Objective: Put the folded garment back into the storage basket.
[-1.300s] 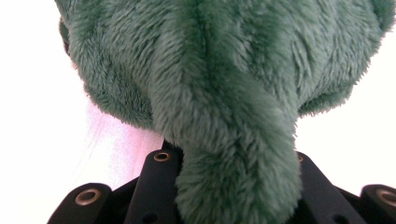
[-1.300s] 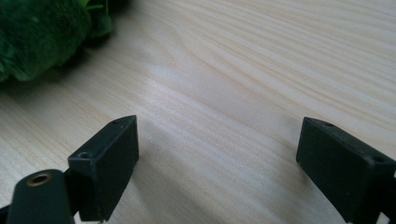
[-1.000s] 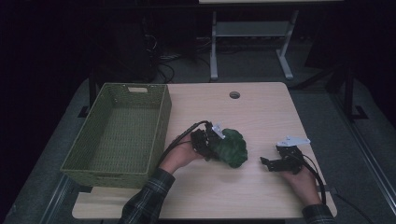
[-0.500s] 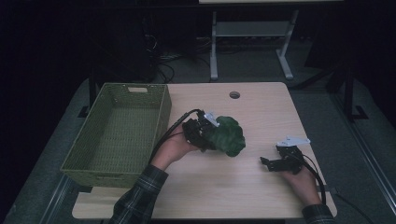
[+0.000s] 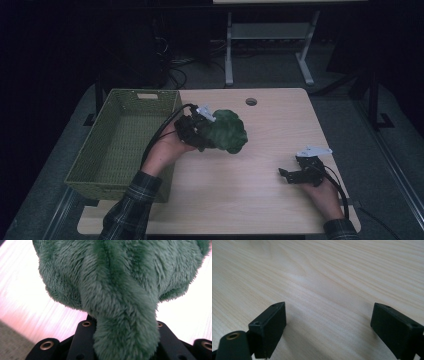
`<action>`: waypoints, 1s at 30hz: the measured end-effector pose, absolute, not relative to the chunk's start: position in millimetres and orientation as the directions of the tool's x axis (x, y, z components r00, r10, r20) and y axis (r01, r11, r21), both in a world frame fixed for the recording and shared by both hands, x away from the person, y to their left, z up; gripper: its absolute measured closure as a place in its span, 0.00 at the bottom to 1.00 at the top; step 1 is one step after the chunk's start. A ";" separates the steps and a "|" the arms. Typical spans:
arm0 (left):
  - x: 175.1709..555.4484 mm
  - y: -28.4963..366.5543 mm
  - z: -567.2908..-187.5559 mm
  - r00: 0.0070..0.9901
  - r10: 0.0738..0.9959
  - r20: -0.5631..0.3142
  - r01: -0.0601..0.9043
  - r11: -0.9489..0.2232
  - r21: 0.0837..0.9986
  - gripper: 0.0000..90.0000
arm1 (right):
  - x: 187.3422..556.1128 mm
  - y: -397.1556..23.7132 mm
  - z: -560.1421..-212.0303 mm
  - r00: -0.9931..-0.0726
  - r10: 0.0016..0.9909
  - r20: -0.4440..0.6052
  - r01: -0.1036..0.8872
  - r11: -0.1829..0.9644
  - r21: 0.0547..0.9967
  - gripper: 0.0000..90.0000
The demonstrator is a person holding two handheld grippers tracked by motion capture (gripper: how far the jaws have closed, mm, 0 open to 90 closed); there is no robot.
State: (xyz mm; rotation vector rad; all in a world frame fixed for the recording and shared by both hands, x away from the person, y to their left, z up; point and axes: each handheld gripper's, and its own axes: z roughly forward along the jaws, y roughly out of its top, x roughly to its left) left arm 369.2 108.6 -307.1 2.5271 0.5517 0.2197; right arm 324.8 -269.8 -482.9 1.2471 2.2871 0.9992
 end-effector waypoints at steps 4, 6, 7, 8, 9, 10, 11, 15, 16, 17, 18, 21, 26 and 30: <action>369.2 124.1 -299.4 0.891 0.452 0.051 0.355 -0.761 0.543 0.78 | 324.5 -269.6 -482.8 -0.549 0.835 0.032 0.591 0.361 0.721 0.14; 368.7 131.5 -296.7 0.881 0.470 0.053 0.368 -0.752 0.546 0.78 | 324.5 -269.6 -482.8 -0.549 0.835 0.032 0.591 0.361 0.721 0.14; 368.4 135.0 -296.0 0.876 0.480 0.052 0.376 -0.746 0.550 0.78 | 324.5 -269.6 -482.8 -0.549 0.835 0.032 0.591 0.361 0.721 0.14; 368.2 139.8 -294.9 0.871 0.488 0.055 0.381 -0.742 0.551 0.78 | 324.5 -269.6 -482.8 -0.550 0.835 0.032 0.591 0.361 0.721 0.14; 368.1 142.7 -294.3 0.868 0.493 0.056 0.385 -0.740 0.552 0.78 | 324.5 -269.6 -482.9 -0.550 0.835 0.032 0.591 0.361 0.721 0.14; 367.7 146.6 -293.8 0.864 0.500 0.054 0.391 -0.735 0.554 0.78 | 324.5 -269.6 -482.9 -0.550 0.835 0.032 0.591 0.361 0.721 0.14; 367.7 151.0 -293.0 0.862 0.504 0.056 0.393 -0.733 0.555 0.78 | 324.5 -269.6 -482.8 -0.550 0.835 0.032 0.591 0.361 0.721 0.14; 367.4 169.8 -290.1 0.841 0.538 0.060 0.417 -0.714 0.562 0.78 | 324.5 -269.6 -482.8 -0.549 0.835 0.032 0.591 0.361 0.721 0.14; 367.1 174.7 -289.4 0.835 0.546 0.061 0.422 -0.709 0.565 0.78 | 324.4 -269.5 -482.8 -0.549 0.835 0.033 0.592 0.361 0.721 0.14; 366.7 180.9 -288.8 0.830 0.555 0.063 0.427 -0.704 0.568 0.78 | 324.5 -269.5 -482.8 -0.549 0.835 0.032 0.591 0.361 0.721 0.14; 366.2 184.7 -288.3 0.825 0.562 0.065 0.432 -0.700 0.568 0.78 | 324.5 -269.6 -482.8 -0.549 0.835 0.032 0.591 0.361 0.721 0.14; 364.5 201.6 -287.6 0.805 0.590 0.067 0.455 -0.684 0.570 0.78 | 324.5 -269.5 -482.8 -0.549 0.835 0.032 0.592 0.361 0.721 0.14; 360.5 229.1 -287.9 0.769 0.636 0.066 0.493 -0.655 0.573 0.78 | 324.7 -269.7 -482.9 -0.551 0.834 0.029 0.588 0.364 0.723 0.14; 356.8 250.0 -290.5 0.735 0.674 0.073 0.522 -0.632 0.572 0.78 | 324.7 -269.7 -482.9 -0.550 0.834 0.029 0.588 0.363 0.723 0.14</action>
